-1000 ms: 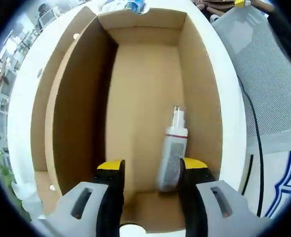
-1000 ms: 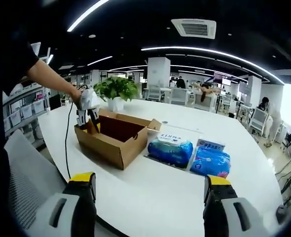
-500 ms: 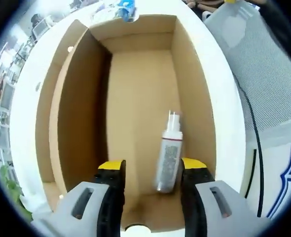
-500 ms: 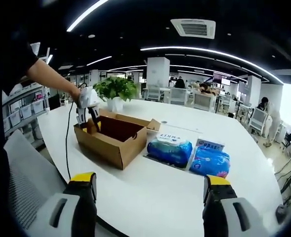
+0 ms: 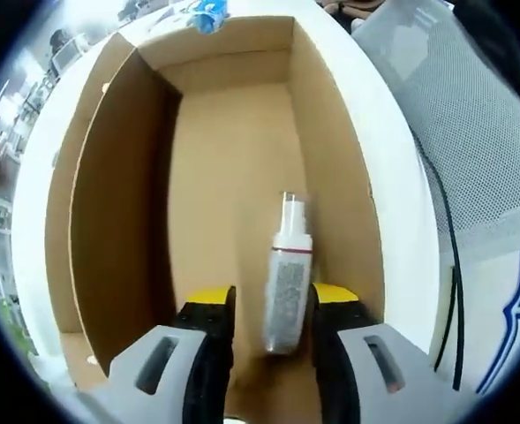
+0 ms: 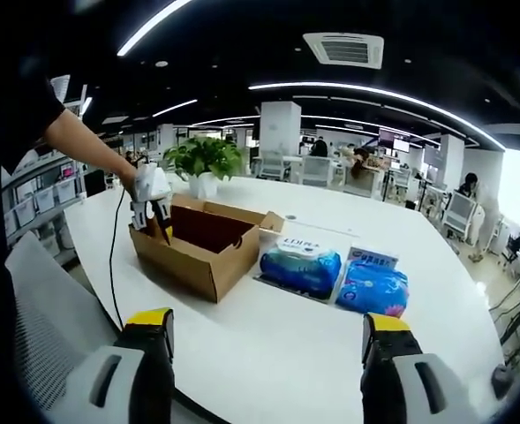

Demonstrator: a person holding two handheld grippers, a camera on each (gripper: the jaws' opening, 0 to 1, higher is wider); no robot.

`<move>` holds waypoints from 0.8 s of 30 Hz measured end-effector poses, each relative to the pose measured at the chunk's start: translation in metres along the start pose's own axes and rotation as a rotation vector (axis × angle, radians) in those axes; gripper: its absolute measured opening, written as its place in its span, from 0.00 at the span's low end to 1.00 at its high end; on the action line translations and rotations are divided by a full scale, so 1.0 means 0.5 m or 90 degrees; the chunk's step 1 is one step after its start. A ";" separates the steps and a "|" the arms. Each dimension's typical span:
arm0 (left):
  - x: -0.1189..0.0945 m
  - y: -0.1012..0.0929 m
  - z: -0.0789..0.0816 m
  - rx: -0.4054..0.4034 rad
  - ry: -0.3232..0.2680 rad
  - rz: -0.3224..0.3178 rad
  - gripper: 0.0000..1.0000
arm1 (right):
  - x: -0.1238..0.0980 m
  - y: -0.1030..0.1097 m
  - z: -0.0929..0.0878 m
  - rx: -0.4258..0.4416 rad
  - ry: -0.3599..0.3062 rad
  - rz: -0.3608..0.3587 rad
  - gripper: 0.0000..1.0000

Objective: Operate the shoe box by opening the lid, removing the specified soft item, and placing it in the target area until the item is outside and the box remains undamaged.

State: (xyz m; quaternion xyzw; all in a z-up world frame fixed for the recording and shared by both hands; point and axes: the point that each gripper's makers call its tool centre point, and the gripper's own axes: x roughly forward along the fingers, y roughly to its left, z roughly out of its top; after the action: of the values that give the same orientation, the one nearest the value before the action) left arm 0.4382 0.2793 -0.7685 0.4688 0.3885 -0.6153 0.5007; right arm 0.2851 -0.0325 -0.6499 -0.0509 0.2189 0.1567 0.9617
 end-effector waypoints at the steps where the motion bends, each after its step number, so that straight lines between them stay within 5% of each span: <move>1: 0.000 -0.001 0.002 0.005 -0.003 0.000 0.29 | 0.000 0.000 -0.001 0.000 0.001 0.000 0.87; 4: 0.003 -0.007 0.002 0.001 -0.012 -0.008 0.23 | 0.000 -0.001 -0.001 0.000 0.002 -0.001 0.87; 24: 0.037 -0.022 -0.009 0.033 0.010 -0.013 0.21 | 0.000 -0.004 -0.005 -0.001 0.010 -0.007 0.85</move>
State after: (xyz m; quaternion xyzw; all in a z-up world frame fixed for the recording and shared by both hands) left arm 0.4273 0.2808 -0.7874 0.4822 0.3810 -0.6267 0.4792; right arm 0.2847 -0.0350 -0.6522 -0.0543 0.2259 0.1509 0.9609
